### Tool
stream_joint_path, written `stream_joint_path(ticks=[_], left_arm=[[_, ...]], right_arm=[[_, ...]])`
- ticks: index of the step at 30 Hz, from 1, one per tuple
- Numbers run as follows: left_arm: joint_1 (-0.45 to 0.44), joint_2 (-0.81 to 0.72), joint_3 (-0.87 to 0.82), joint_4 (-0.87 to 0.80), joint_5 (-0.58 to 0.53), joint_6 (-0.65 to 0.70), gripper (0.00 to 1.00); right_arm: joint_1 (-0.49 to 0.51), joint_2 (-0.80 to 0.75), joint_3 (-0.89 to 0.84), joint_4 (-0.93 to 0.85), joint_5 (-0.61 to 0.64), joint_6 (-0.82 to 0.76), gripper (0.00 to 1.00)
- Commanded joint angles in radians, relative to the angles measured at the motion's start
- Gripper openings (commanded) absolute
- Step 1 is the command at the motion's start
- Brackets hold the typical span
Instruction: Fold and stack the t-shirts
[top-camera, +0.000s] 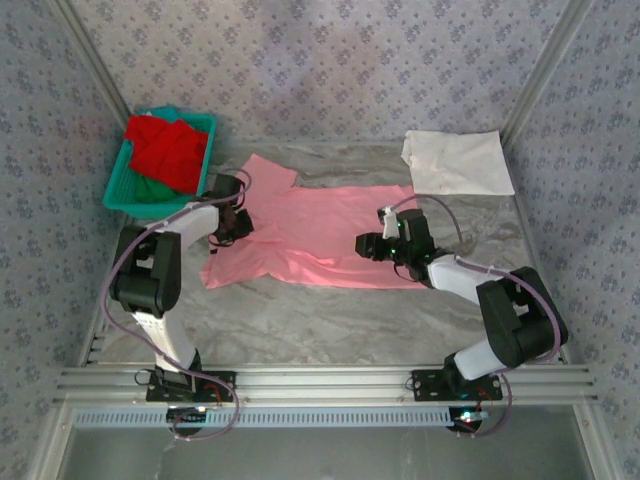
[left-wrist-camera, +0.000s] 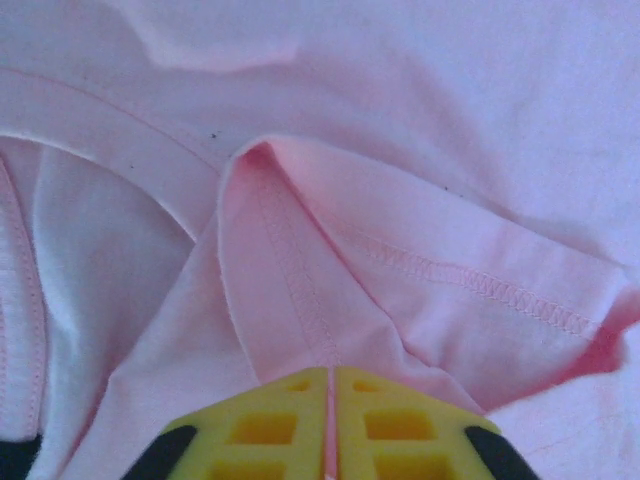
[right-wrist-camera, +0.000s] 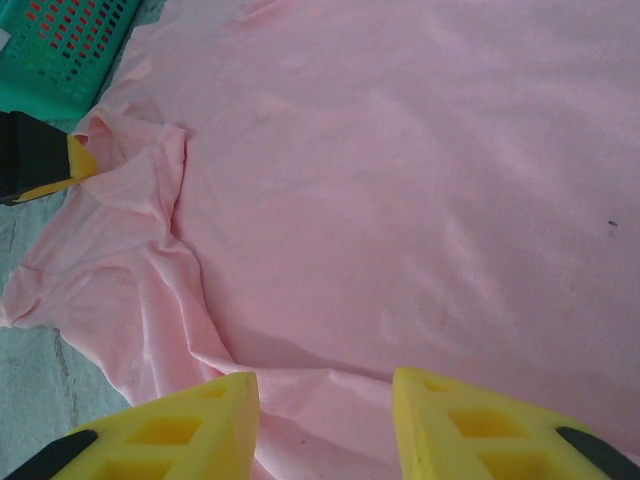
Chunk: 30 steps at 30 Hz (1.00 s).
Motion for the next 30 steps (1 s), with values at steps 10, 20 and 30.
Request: stream_joint_path(ticks=[10, 20, 30], left_arm=[[-0.015, 0.034, 0.161, -0.075, -0.021, 0.041, 0.00], [0.003, -0.076, -0.006, -0.023, -0.050, -0.081, 0.36], [0.016, -0.002, 0.002, 0.018, -0.028, -0.083, 0.38]], right_arm=[[-0.016, 0.004, -0.010, 0.020, -0.024, 0.021, 0.41], [-0.022, -0.002, -0.012, 0.014, -0.028, 0.020, 0.42], [-0.021, -0.001, -0.013, 0.019, -0.035, 0.019, 0.42]])
